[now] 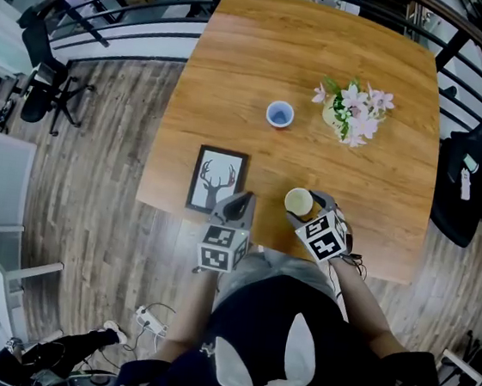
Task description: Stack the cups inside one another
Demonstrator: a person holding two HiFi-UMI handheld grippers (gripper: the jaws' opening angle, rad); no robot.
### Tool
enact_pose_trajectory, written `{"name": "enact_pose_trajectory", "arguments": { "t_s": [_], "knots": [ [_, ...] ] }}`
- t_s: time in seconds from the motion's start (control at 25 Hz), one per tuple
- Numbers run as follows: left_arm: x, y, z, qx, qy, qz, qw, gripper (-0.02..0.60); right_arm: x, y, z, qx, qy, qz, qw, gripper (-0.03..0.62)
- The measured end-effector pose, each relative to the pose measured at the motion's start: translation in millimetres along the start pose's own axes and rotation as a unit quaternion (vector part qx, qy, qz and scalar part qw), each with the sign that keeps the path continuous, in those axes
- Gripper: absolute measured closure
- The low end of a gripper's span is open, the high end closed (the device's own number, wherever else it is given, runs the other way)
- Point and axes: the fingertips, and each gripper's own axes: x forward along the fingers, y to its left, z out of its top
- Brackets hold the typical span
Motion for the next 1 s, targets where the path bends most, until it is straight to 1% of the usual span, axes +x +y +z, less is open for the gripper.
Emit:
{"name": "enact_pose_trajectory", "arguments": {
  "t_s": [0.44,0.68,0.88,1.0],
  "knots": [
    [4.2,4.1,4.0,-0.001,-0.007,-0.002,1.0000,0.563,-5.6,-5.7,13.0,0.003,-0.016,-0.004,1.000,0.275],
    [4.5,7.0,7.1,-0.002,-0.007,-0.001,1.0000,0.563,-15.7,-11.6,30.7,0.006,-0.034,-0.009,0.999,0.275],
    [5.6,9.4,8.1,-0.007,-0.012,-0.001,0.9999,0.563,-30.3,-18.6,49.5,-0.011,-0.048,-0.020,0.999,0.275],
    [5.3,10.7,9.7,-0.010,-0.014,-0.002,0.9998,0.563,-40.1,-20.6,61.7,-0.007,-0.063,-0.023,0.998,0.275]
  ]
}}
